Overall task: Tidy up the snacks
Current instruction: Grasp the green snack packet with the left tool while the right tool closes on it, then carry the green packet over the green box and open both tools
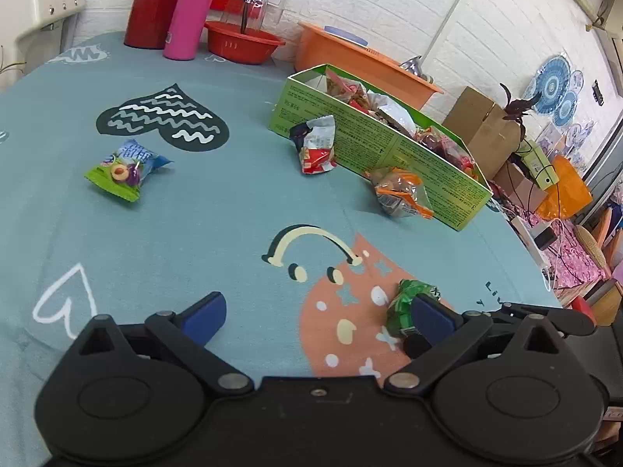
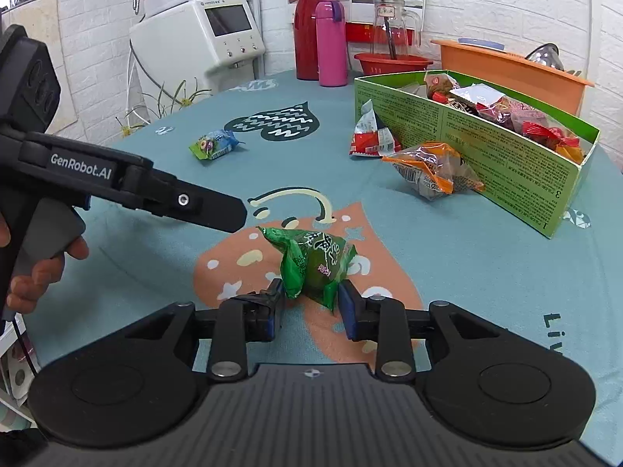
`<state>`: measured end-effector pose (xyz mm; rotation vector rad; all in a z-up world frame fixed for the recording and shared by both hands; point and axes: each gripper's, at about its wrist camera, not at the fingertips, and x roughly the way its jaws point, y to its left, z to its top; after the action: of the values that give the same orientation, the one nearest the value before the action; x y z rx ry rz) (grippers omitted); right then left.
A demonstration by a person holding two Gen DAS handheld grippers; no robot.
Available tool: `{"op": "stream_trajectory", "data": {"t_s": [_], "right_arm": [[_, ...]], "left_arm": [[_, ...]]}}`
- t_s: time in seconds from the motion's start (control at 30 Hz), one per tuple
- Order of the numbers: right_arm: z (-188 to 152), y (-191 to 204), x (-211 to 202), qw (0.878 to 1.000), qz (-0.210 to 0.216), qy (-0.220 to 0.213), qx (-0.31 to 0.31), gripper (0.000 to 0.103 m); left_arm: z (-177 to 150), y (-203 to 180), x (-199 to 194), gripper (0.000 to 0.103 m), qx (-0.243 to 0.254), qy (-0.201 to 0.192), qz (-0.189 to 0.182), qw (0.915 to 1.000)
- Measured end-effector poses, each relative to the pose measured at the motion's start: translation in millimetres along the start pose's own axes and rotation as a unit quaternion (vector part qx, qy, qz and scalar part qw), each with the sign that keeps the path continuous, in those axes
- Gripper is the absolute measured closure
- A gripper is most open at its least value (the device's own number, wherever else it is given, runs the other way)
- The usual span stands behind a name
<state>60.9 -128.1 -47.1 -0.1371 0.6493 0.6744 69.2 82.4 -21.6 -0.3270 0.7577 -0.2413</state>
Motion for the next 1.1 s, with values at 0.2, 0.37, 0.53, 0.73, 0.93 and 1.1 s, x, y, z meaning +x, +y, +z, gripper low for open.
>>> {"op": "stream_trajectory", "data": {"t_s": [0.2,0.37,0.53,0.73,0.93,1.1], "right_arm": [[1.3,0.7,3.4,1.0,-0.011,-0.002,0.007,0.041],[-2.6,4.5,-1.6,1.0,-0.014,-0.003,-0.002,0.031],[-3.6,-1.0,-2.5,1.0,-0.02,-0.006,0.006,0.025],[0.3,-5.3,3.2,1.0,-0.004,-0.011,0.013,0.025],[0.8,-7.8,1.5,1.0,0.001,-0.026,0.011,0.048],[18.1,-16.6,-11.9,0.998,-0.016,-0.063,-0.004,0.048]], "left_arm": [[0.6,1.6,-2.2,0.0,0.001,0.002,-0.038,0.9993],[4.7,-12.8,6.9,0.0,0.006,0.028,-0.12,0.9924],[10.5,-35.2,31.2,0.0,0.029,0.041,-0.126,0.9907],[13.3,-39.6,54.7,0.044,0.033,0.062,-0.12,0.9902],[16.9,-47.1,49.3,0.046,0.042,0.055,-0.122,0.9901],[46.0,-64.7,42.9,0.046,0.062,0.017,-0.134,0.9889]]}}
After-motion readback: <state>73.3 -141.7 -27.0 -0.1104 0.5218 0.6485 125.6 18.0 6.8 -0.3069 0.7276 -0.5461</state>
